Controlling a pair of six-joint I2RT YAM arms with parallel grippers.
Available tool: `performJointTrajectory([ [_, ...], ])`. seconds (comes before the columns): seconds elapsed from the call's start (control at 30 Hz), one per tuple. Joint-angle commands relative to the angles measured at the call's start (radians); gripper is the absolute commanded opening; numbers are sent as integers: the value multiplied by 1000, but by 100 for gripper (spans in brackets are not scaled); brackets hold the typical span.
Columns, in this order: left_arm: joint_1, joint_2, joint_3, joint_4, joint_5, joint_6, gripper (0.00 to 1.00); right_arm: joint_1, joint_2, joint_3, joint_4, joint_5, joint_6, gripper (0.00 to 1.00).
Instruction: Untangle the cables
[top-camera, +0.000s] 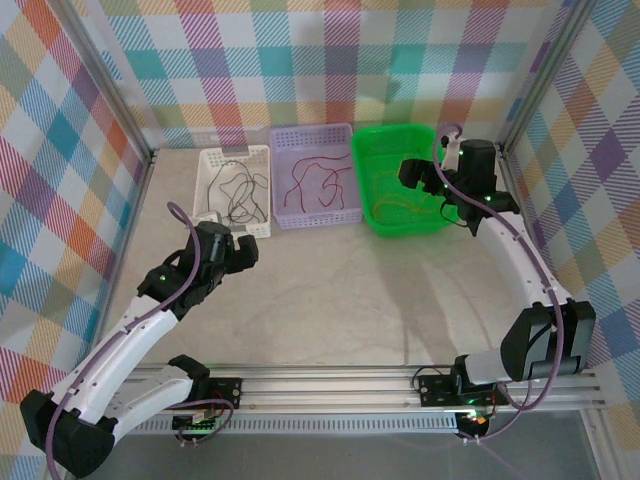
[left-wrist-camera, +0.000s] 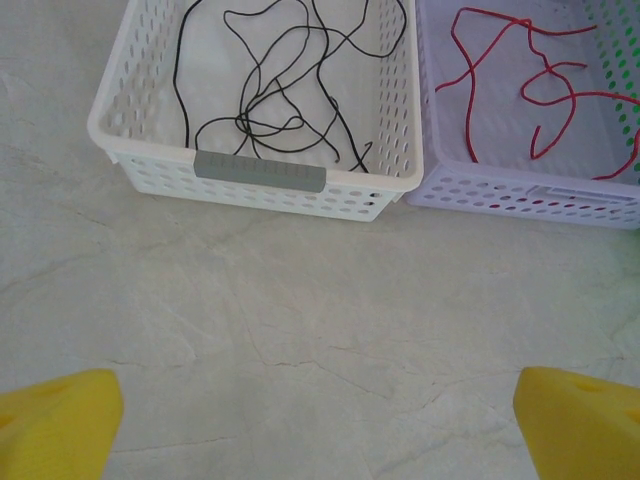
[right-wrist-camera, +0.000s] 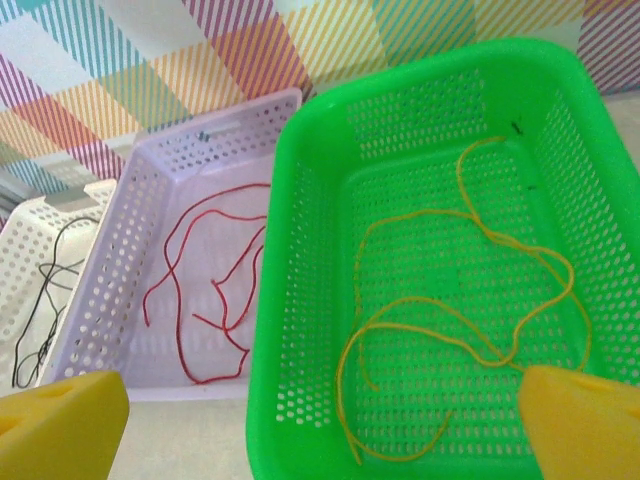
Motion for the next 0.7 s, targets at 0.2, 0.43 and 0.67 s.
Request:
performJointTrajectory([
  [0.2, -19, -25, -13, 13, -27, -15, 100, -5, -108, -203, 222, 129, -70, 100],
  [0.43, -20, -22, -15, 14, -26, -23, 100, -4, -187, -399, 440, 171, -178, 100],
  [0.67, -22, -26, -16, 12, -34, -23, 100, -6, -180, -427, 440, 221, -293, 100],
])
